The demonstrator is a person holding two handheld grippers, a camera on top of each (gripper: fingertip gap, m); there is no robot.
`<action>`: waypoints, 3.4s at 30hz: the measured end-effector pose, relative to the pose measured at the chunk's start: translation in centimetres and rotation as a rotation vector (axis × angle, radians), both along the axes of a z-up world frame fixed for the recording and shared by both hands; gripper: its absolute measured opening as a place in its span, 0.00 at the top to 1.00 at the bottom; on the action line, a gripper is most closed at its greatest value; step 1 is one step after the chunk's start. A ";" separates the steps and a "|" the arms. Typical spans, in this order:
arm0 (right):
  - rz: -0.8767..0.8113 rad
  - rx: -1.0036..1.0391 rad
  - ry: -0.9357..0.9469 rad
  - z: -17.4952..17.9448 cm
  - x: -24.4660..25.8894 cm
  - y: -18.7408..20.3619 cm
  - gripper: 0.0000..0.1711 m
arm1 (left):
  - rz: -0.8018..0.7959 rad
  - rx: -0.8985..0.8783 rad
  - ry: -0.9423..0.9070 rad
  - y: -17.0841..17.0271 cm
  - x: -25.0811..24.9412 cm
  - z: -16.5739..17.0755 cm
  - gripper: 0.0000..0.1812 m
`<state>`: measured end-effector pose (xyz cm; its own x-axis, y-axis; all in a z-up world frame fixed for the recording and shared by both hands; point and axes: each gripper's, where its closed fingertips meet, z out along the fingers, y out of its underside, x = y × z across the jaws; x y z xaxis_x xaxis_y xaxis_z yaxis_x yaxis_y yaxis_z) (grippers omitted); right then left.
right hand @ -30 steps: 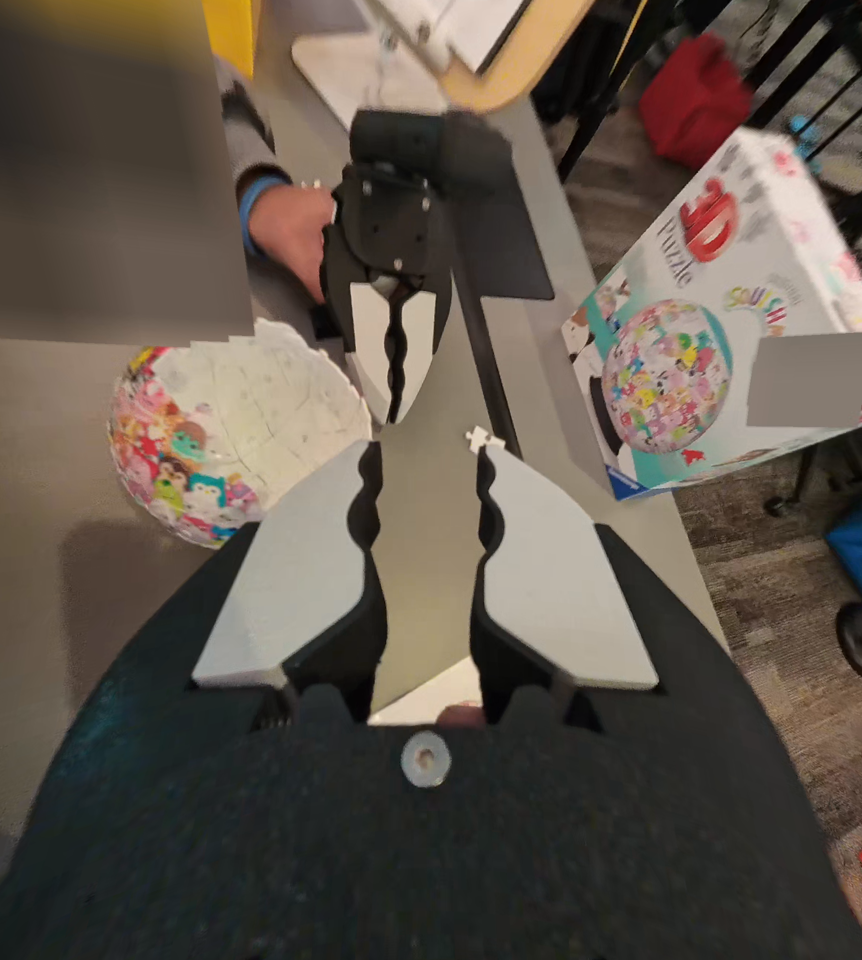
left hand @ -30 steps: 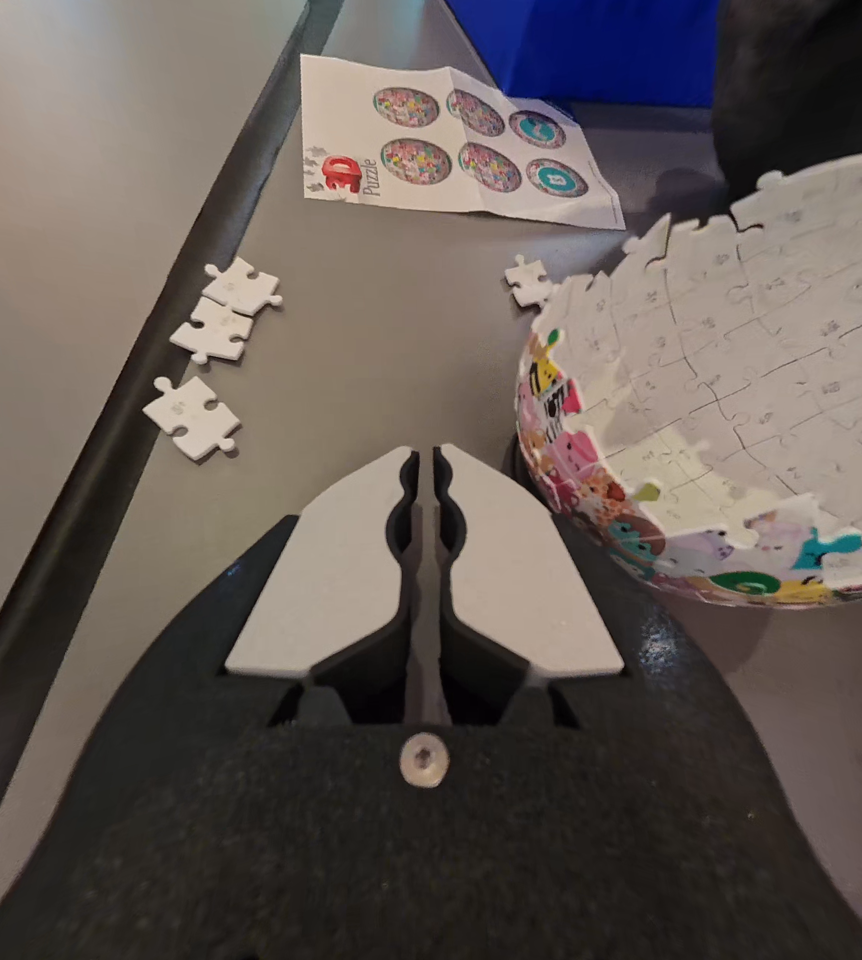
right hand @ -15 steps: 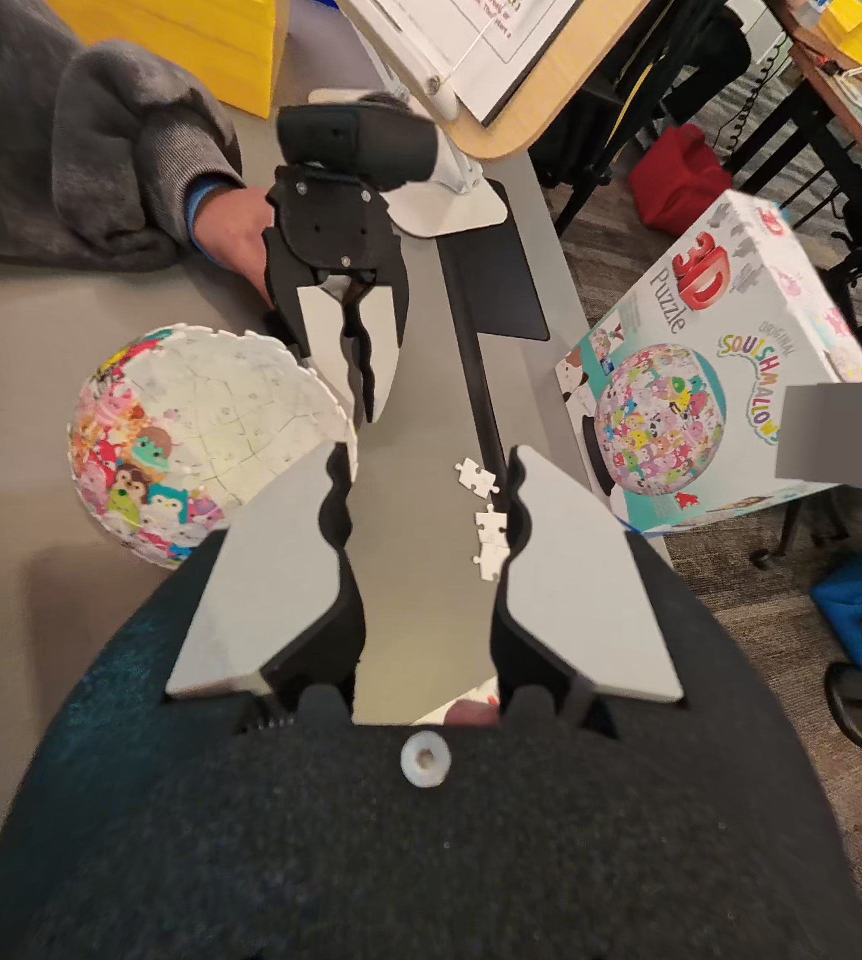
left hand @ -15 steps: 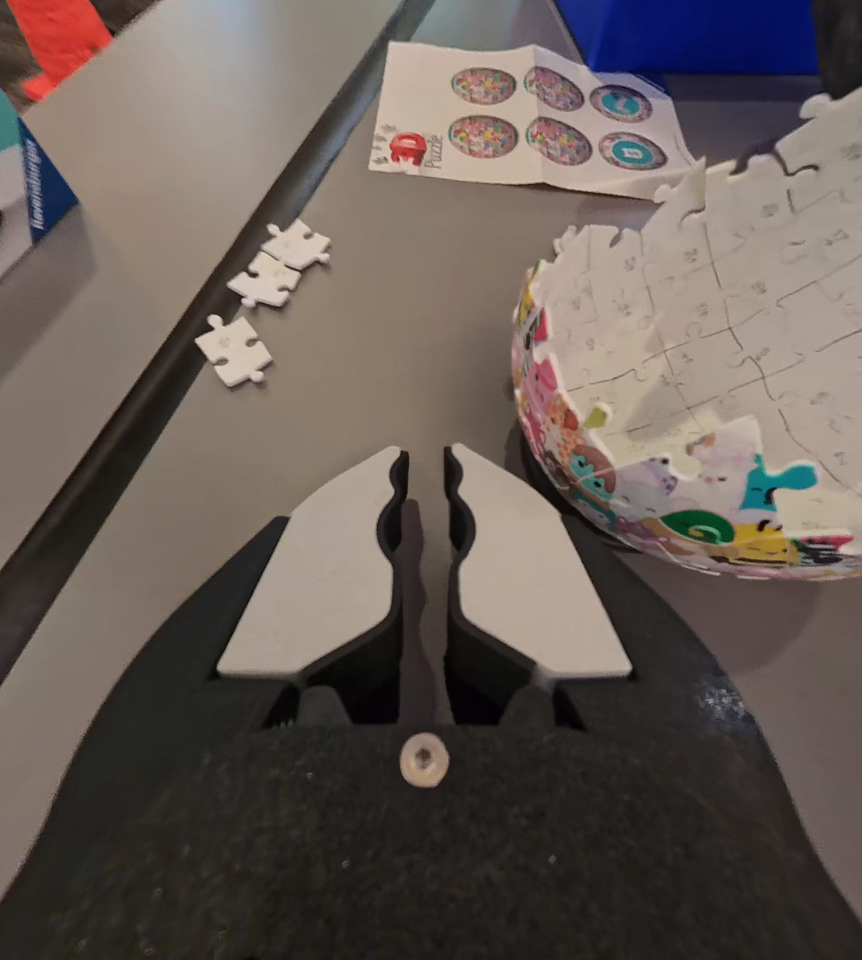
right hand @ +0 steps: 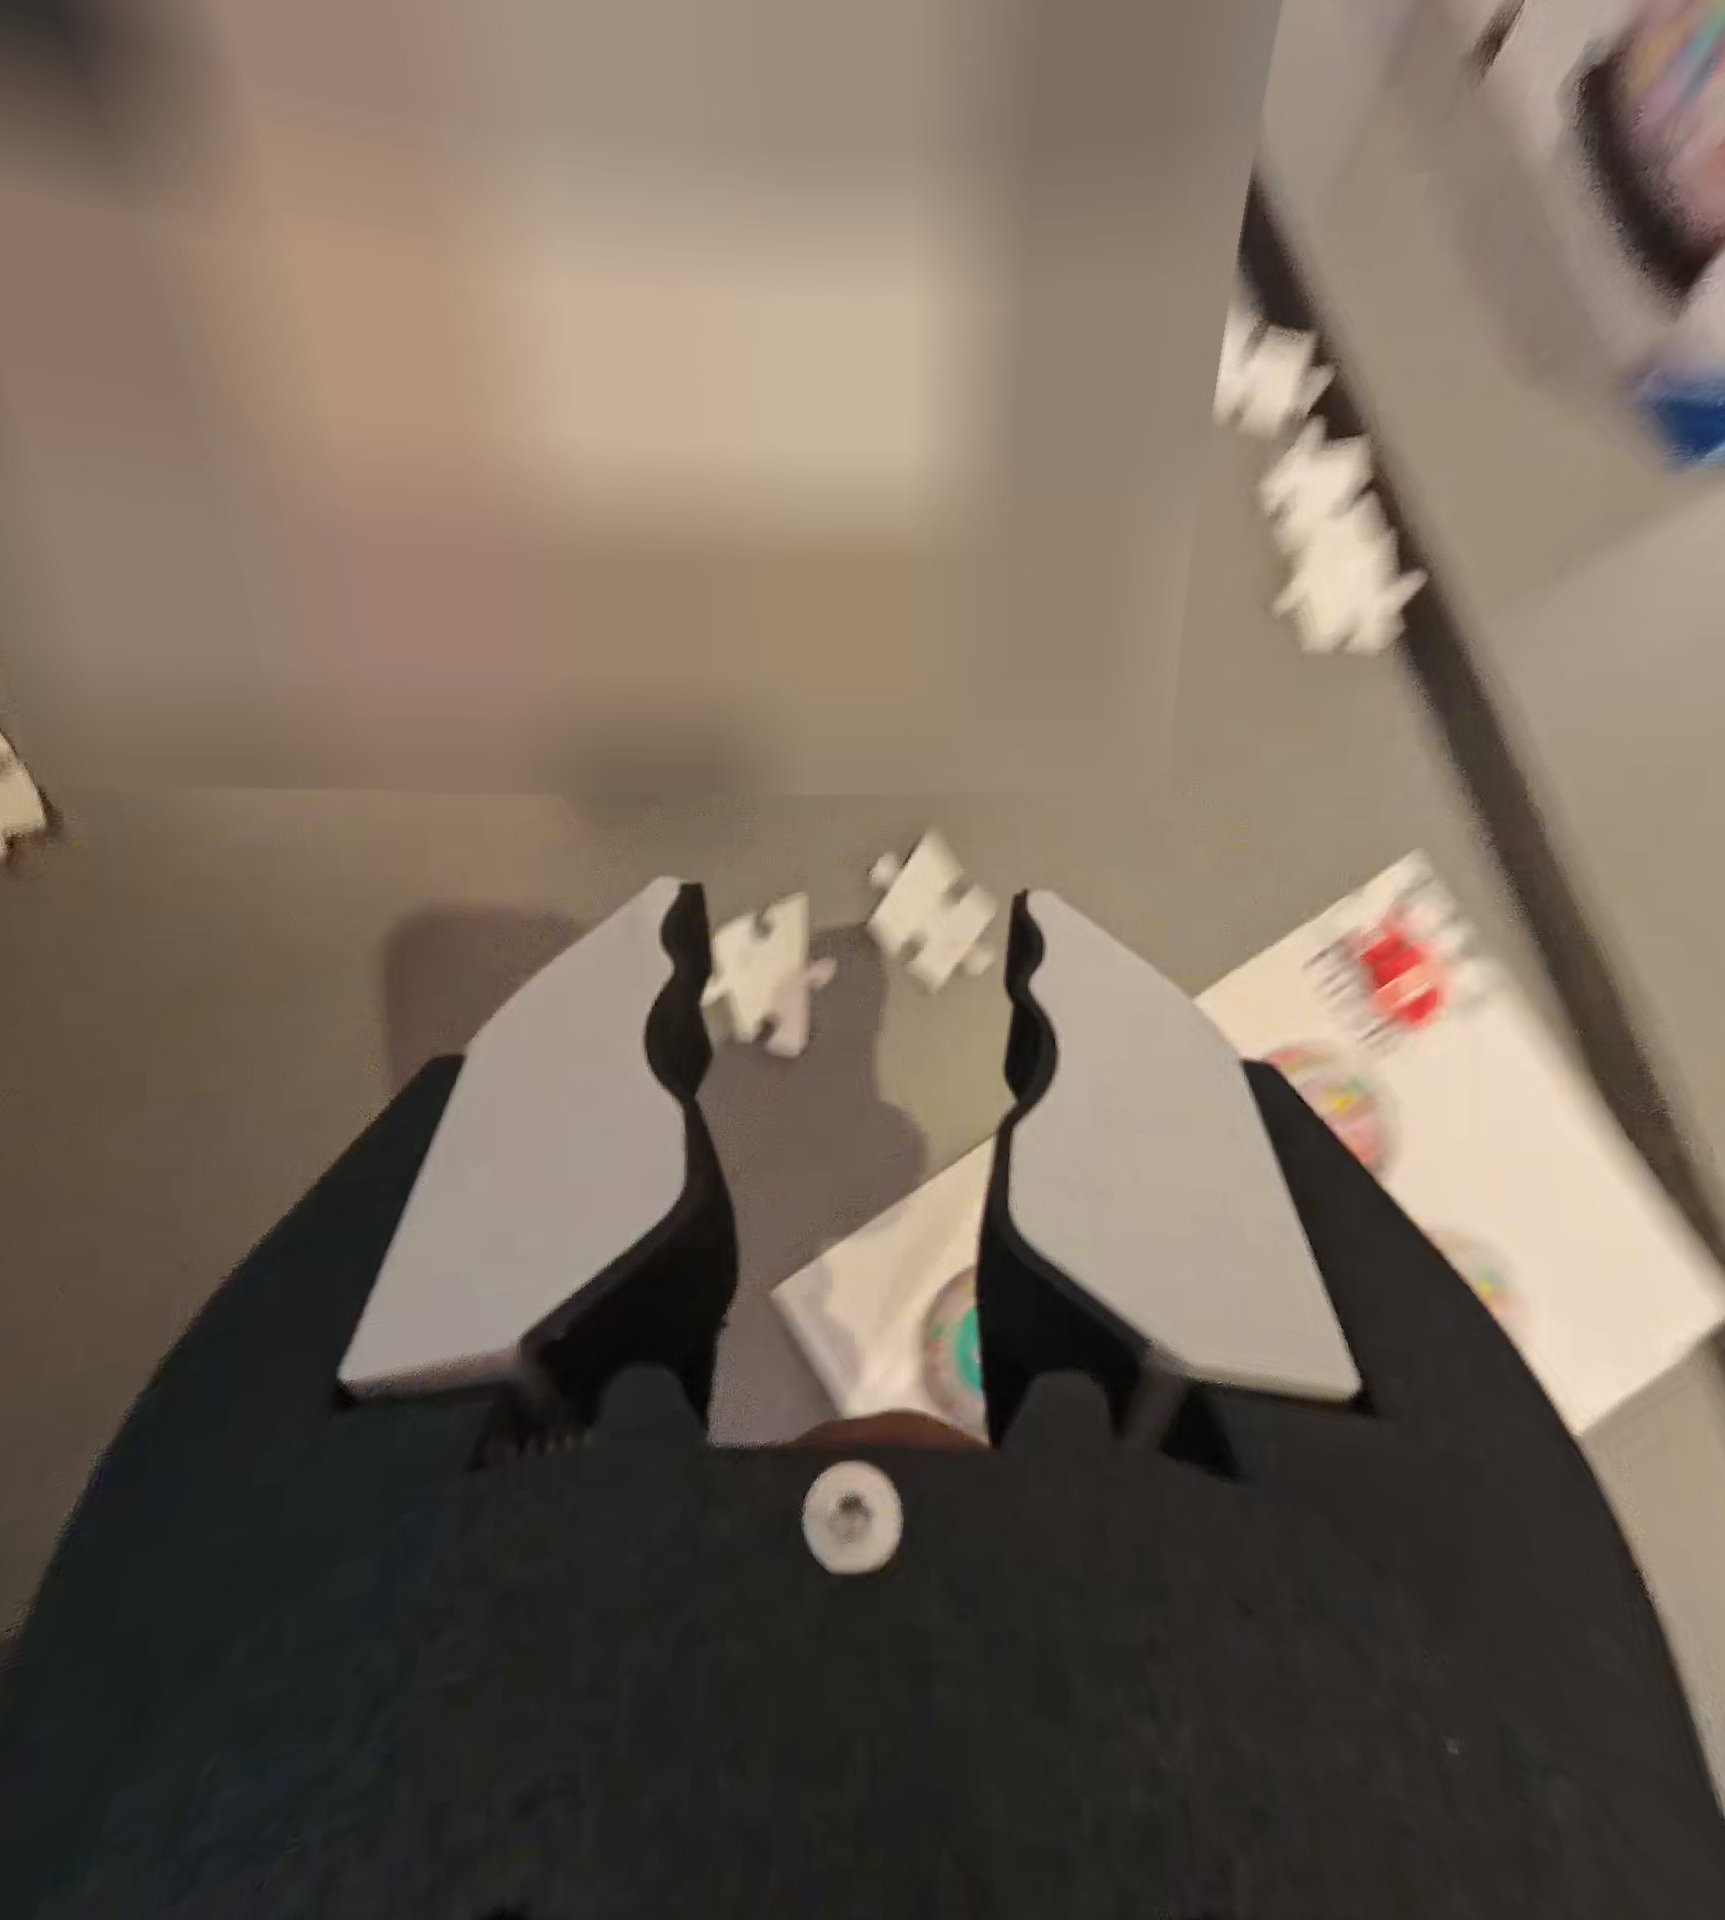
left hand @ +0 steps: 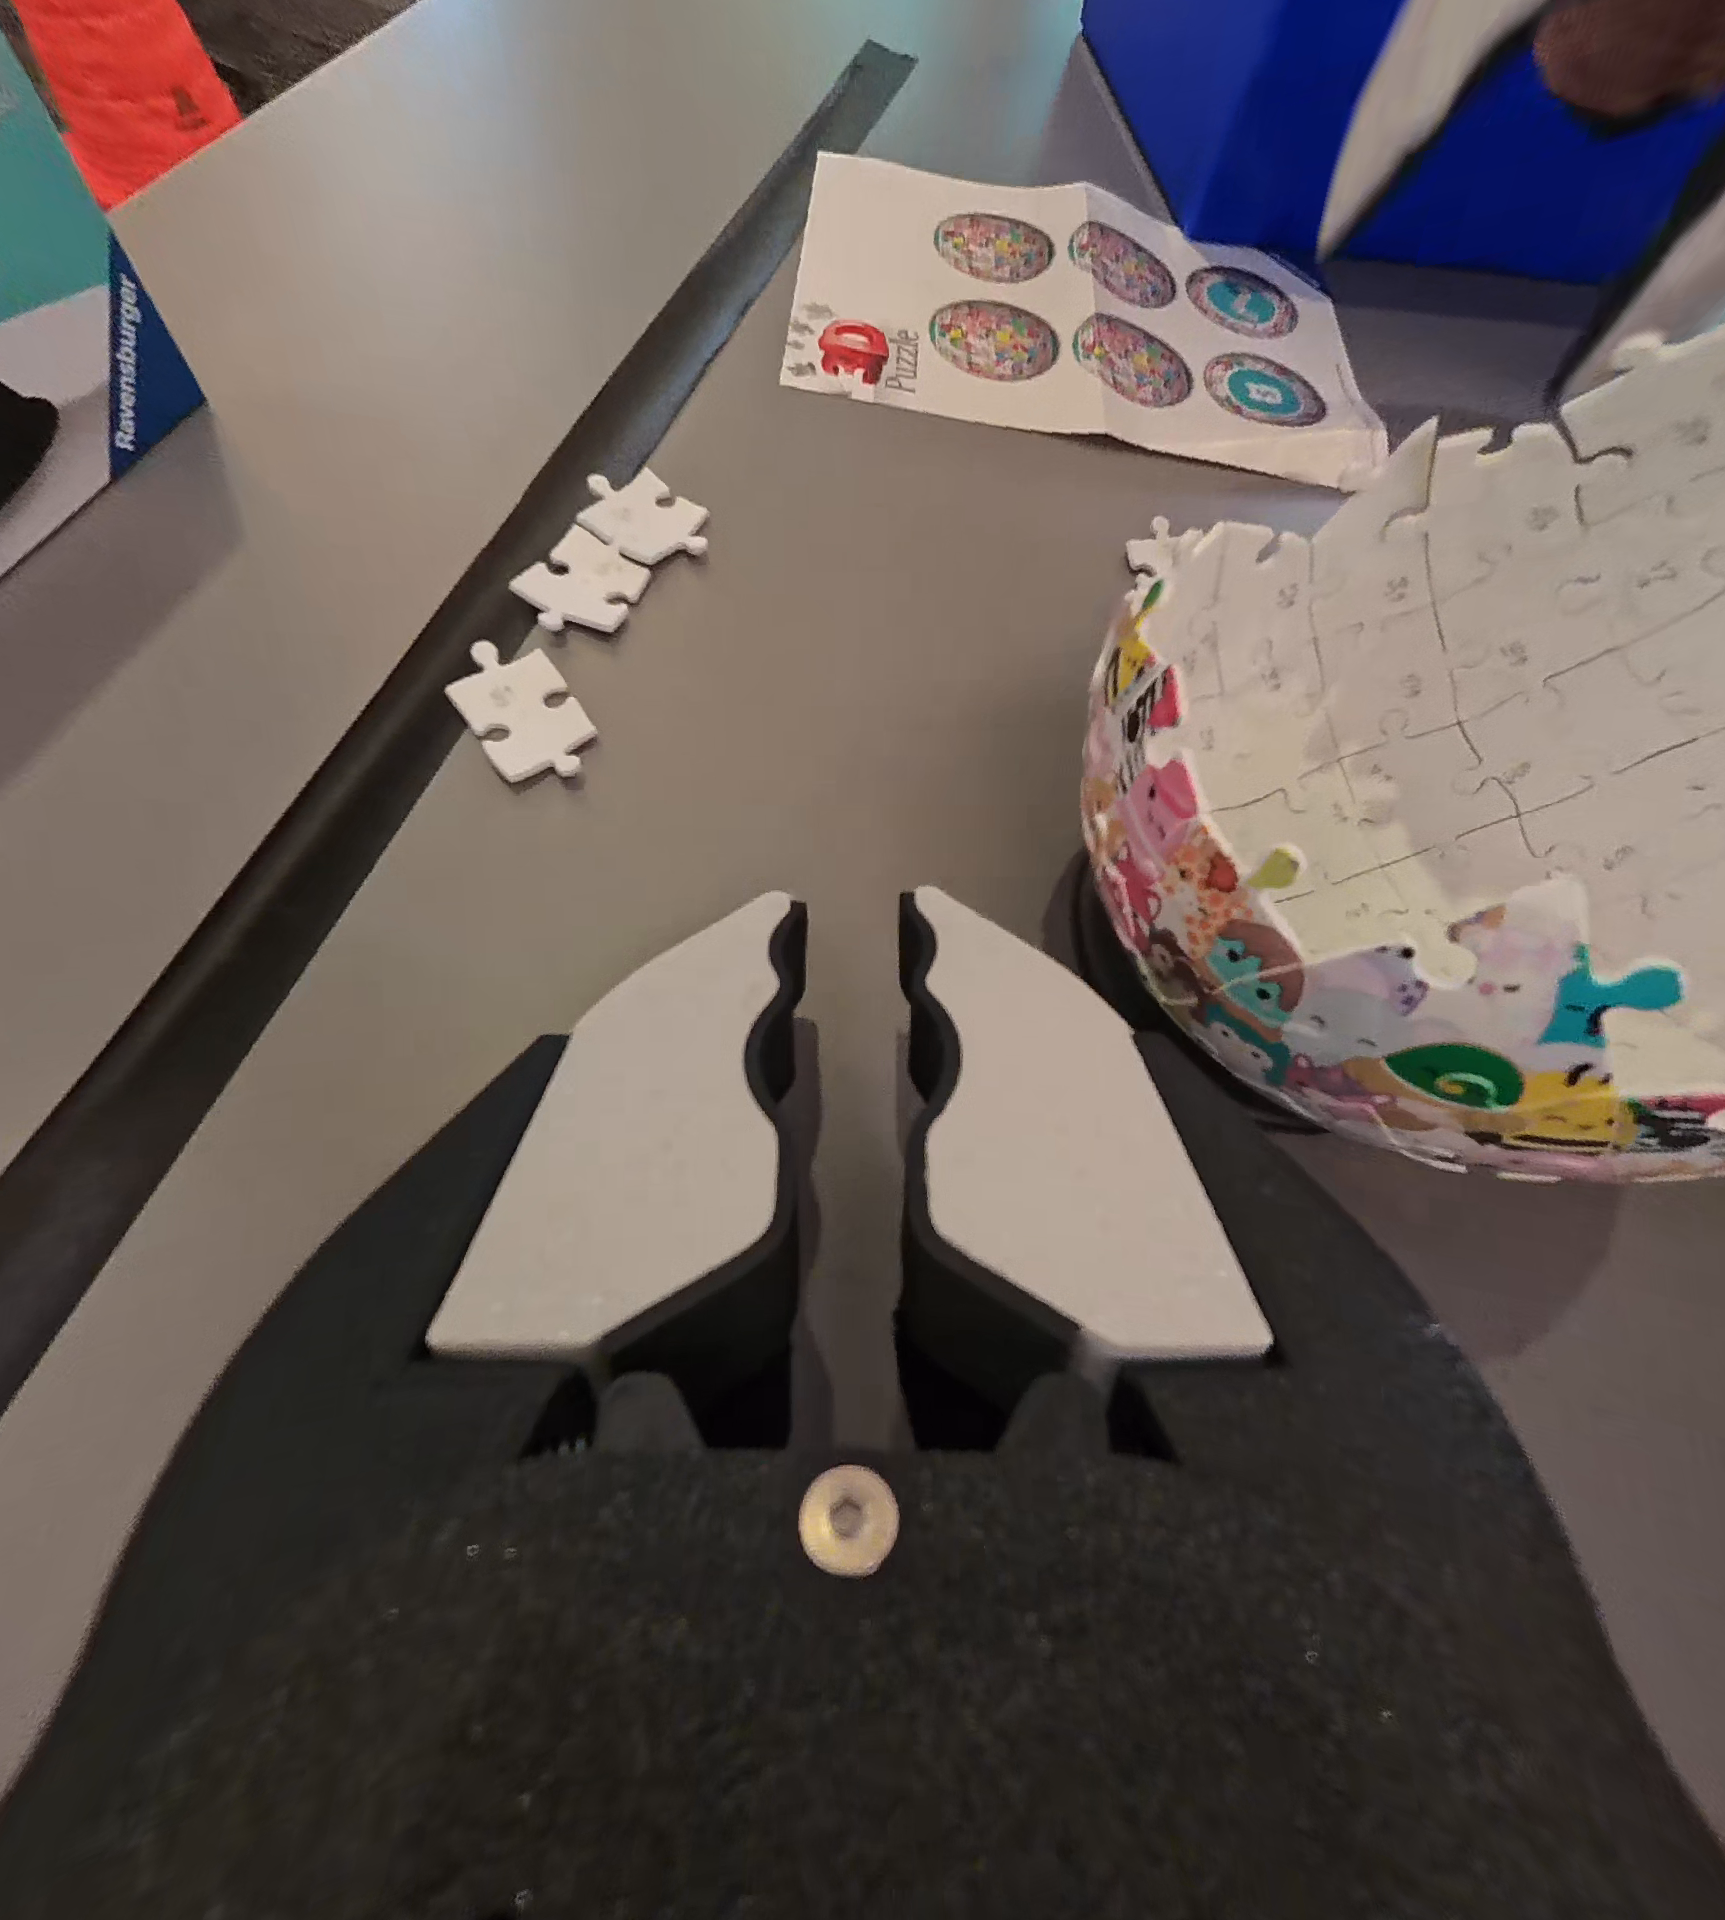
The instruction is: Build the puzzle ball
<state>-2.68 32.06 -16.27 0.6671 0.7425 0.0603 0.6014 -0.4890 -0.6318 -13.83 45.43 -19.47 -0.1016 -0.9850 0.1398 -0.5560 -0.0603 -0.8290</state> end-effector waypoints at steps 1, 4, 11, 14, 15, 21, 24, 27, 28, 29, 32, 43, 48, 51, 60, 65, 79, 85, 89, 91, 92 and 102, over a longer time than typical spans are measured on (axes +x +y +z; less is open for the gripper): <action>-0.018 -0.051 -0.043 -2.1 0.0 -1.4 0.67 | -0.001 0.013 0.006 -0.1 0.0 -0.1 0.91; -0.078 -0.016 -0.104 -5.0 -0.4 -2.9 0.65 | 0.000 0.075 0.011 -0.2 0.0 -0.3 0.91; -0.182 -0.057 0.048 -6.5 -1.3 -2.0 0.66 | 0.045 0.183 -0.026 -0.7 -0.5 0.4 0.91; -0.189 -0.002 0.084 -5.0 -1.3 -1.7 0.73 | 0.079 0.182 -0.042 -1.0 -1.1 0.8 0.91; -0.190 -0.006 0.093 -4.7 -1.4 -1.8 0.74 | 0.087 0.177 -0.047 -1.2 -1.4 0.8 0.91; -0.255 0.028 0.107 -3.7 0.4 -2.1 0.79 | 0.218 0.226 -0.135 -1.9 -4.0 2.4 0.80; -0.277 0.090 0.212 -2.8 -0.1 -4.0 0.79 | 0.290 0.252 -0.195 -2.4 -5.5 3.1 0.71; -0.302 0.195 0.190 -2.6 0.1 -5.5 0.79 | 0.288 0.253 -0.195 -3.2 -5.9 3.1 0.70; -0.297 0.207 0.149 -3.1 0.2 -5.7 0.78 | 0.297 0.262 -0.189 -3.1 -5.9 3.0 0.70; -0.292 0.211 0.097 -3.6 0.5 -5.6 0.74 | 0.313 0.268 -0.179 -2.9 -5.9 2.8 0.70; -0.292 0.196 0.023 -4.9 1.1 -5.2 0.68 | 0.305 0.236 -0.153 -2.8 -5.7 2.4 0.66; -0.218 0.177 0.037 -4.4 0.6 -4.6 0.74 | 0.236 0.193 -0.078 -4.0 -5.5 1.2 0.69; -0.272 0.134 0.078 -2.6 2.3 -0.4 0.77 | 0.197 0.224 -0.014 -4.6 -5.2 0.1 0.75; -0.253 0.041 0.106 -3.9 1.7 2.4 0.77 | 0.200 0.224 -0.015 -4.6 -5.2 0.1 0.75; -0.192 -0.022 0.001 -6.6 0.0 2.3 0.93 | 0.240 0.194 -0.073 -4.0 -5.5 1.1 0.76; -0.228 0.118 0.140 -1.4 -0.3 0.9 0.99 | 0.283 0.197 -0.224 -5.7 -5.8 6.2 0.82; 0.143 0.427 1.076 18.3 -17.6 -14.8 0.99 | -0.189 -0.308 -0.464 -30.1 -4.5 18.6 0.88; 0.174 0.374 1.102 16.8 -20.6 -17.3 0.98 | -0.115 -0.299 -0.479 -32.7 -6.6 18.1 0.98; 0.212 0.330 1.047 16.5 -21.3 -17.9 0.93 | -0.054 -0.336 -0.460 -33.0 -7.9 16.7 0.99; 0.221 0.352 1.003 17.4 -20.3 -17.7 0.91 | -0.029 -0.318 -0.440 -32.9 -8.5 15.8 0.99; 0.228 0.339 0.923 17.2 -19.9 -17.5 0.91 | -0.018 -0.307 -0.429 -32.8 -8.7 15.5 0.99; 0.410 0.248 0.365 13.8 -21.7 -18.7 0.98 | -0.009 -0.227 -0.370 -33.3 -9.0 14.2 0.99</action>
